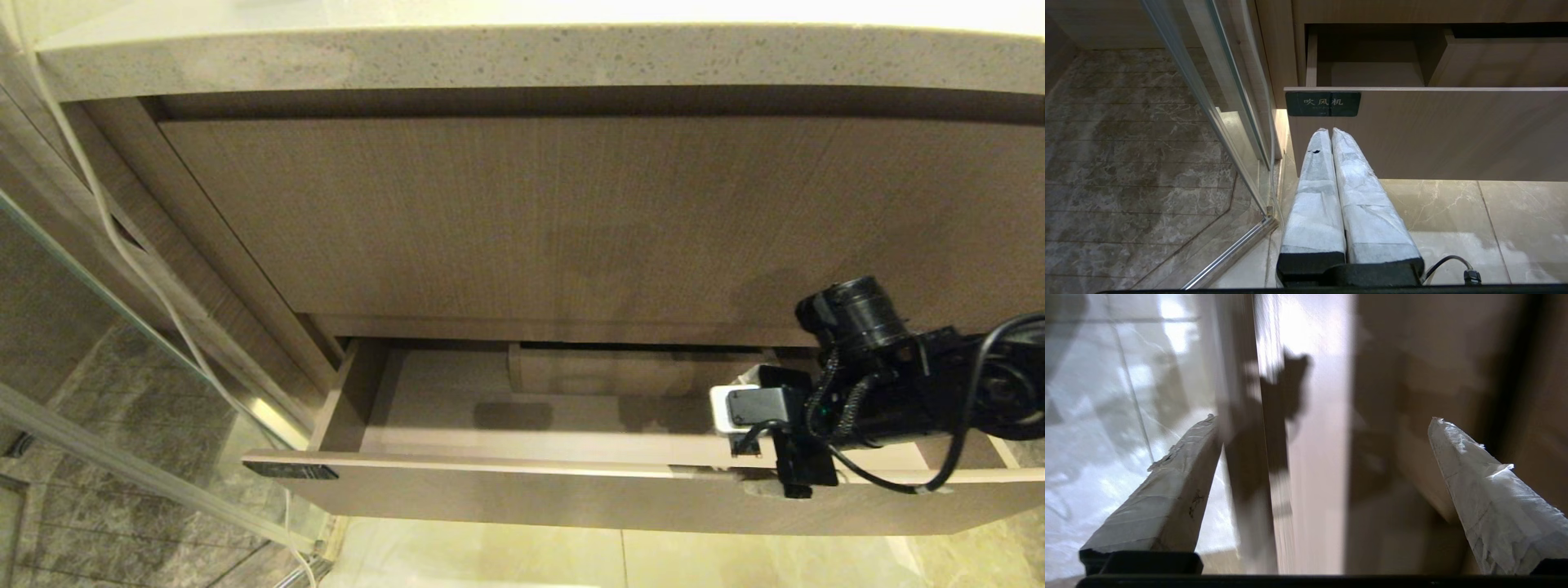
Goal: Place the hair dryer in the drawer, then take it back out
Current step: Pull open the drawer
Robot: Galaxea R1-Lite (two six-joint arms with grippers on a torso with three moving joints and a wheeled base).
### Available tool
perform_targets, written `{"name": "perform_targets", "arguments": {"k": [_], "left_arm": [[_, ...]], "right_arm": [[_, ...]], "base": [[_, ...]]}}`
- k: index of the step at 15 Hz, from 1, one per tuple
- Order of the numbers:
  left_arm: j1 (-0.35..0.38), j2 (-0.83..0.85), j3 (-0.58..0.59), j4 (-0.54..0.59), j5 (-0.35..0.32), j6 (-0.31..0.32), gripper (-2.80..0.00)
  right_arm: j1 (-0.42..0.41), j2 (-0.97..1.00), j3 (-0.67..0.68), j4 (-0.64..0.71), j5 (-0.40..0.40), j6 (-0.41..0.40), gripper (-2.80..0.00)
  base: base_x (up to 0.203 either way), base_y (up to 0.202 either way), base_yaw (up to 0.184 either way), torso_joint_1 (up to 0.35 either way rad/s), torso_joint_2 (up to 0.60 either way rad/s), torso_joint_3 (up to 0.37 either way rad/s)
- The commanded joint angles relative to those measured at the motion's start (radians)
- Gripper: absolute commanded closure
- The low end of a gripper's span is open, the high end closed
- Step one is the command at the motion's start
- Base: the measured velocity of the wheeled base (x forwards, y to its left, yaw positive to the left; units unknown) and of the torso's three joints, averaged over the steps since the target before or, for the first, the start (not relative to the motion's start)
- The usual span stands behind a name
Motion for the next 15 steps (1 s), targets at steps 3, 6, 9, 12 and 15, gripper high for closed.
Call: {"name": "perform_targets", "arguments": {"k": [3, 6, 9, 12, 15], "left_arm": [[0.0, 0.0, 0.0, -0.001, 0.0, 0.0, 0.0], [0.0, 0.0, 0.0, 0.001, 0.0, 0.0, 0.0], [0.0, 0.0, 0.0, 0.001, 0.0, 0.0, 0.0], [0.0, 0.0, 0.0, 0.001, 0.0, 0.0, 0.0], [0.0, 0.0, 0.0, 0.001, 0.0, 0.0, 0.0]], "right_arm": [[-0.003, -0.488, 0.092, 0.246, -0.003, -0.016, -2.8], [-0.006, -0.775, 0.124, 0.428, -0.01, -0.018, -2.8], [-0.011, -0.957, 0.139, 0.57, -0.031, -0.013, -2.8], [-0.029, -0.989, 0.142, 0.633, -0.043, 0.003, -2.8], [-0.06, -0.963, 0.107, 0.62, -0.051, 0.031, -2.8]], "base": [[0.0, 0.0, 0.0, 0.0, 0.0, 0.0], [0.0, 0.0, 0.0, 0.0, 0.0, 0.0], [0.0, 0.0, 0.0, 0.0, 0.0, 0.0], [0.0, 0.0, 0.0, 0.0, 0.0, 0.0], [0.0, 0.0, 0.0, 0.0, 0.0, 0.0]]}}
